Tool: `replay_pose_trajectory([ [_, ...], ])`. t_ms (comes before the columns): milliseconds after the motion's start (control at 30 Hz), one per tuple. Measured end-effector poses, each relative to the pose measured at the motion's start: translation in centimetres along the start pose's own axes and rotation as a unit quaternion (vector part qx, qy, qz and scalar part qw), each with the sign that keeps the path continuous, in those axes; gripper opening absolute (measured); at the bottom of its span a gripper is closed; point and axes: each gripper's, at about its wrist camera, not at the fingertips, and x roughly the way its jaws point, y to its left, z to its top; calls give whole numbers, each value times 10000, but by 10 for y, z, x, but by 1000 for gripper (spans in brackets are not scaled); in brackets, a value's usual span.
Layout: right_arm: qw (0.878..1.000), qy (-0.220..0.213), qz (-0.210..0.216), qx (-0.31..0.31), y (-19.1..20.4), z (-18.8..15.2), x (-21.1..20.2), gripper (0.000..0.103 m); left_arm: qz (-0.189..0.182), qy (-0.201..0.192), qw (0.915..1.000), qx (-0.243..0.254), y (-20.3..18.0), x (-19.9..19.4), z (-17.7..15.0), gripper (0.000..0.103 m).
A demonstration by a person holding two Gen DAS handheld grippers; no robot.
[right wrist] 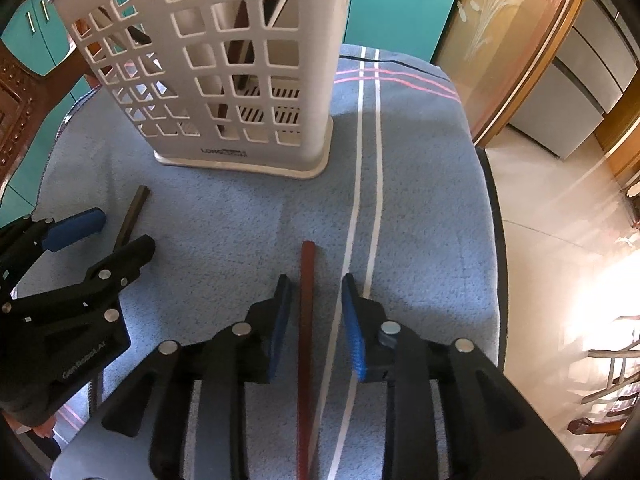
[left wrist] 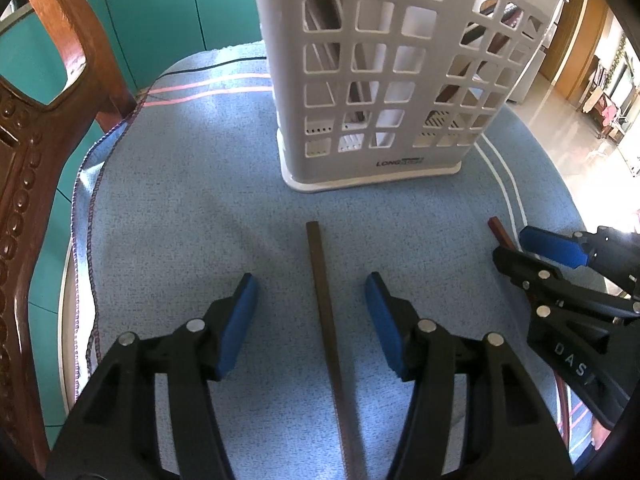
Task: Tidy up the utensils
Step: 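Close the left tool on the dark brown chopstick while the right tool grasps the red-brown one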
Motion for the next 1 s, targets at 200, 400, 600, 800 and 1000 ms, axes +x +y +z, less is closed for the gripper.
replay_pose_trajectory([
  [200,10000,-27,-8,-17,-6,-1,1,36,3,10,10000,5,3,3,2,59],
  [400,9999,-30,104,-80,-8,3,5,31,-5,35,10000,18,4,3,2,59],
  [600,9996,9,258,-86,-5,6,3,21,-7,40,9999,118,-2,0,1,52],
  [800,9996,43,280,-42,-4,9,2,22,-2,55,9999,105,-5,-2,0,52],
  [1000,9997,72,209,-95,0,10,5,22,-7,117,9999,103,-1,-1,2,56],
])
